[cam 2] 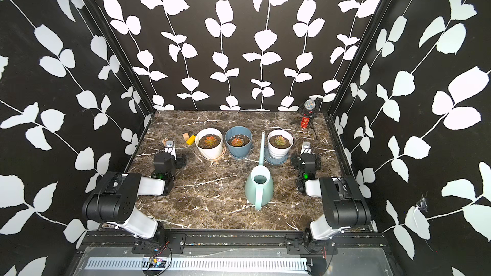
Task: Water the succulent around the soil edge
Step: Pick up the watering can from the center of the board.
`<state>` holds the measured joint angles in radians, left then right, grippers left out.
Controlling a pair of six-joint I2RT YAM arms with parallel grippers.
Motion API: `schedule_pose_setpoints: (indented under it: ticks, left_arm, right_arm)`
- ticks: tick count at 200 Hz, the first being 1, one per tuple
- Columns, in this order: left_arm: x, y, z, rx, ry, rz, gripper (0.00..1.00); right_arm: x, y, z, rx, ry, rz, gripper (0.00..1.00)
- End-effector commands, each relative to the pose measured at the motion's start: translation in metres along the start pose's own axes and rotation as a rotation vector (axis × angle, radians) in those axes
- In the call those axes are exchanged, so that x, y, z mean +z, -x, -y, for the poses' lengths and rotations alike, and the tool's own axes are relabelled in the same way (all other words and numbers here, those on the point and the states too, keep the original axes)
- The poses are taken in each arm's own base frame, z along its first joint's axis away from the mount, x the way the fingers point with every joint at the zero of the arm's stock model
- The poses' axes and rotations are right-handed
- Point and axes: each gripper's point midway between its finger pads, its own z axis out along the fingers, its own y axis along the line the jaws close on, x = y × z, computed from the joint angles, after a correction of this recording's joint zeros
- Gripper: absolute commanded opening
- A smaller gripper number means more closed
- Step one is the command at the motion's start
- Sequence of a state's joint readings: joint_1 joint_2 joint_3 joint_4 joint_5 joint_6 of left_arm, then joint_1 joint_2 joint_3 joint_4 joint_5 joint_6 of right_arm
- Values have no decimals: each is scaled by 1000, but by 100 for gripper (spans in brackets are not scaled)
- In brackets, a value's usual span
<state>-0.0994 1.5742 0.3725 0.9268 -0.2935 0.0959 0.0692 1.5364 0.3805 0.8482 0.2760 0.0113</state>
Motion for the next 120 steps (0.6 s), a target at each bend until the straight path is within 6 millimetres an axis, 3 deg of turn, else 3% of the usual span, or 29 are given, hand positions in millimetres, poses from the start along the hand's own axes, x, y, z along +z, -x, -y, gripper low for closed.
schedule_pose_setpoints:
  ticks: [1,120]
  left_arm:
    - [0,12,-2,-23,-5,29,99]
    - [1,12,-2,-25,-6,26,99]
  right_arm:
    - [0,11,2,17,-6,37,99]
    - [0,11,2,16,-4,35,99]
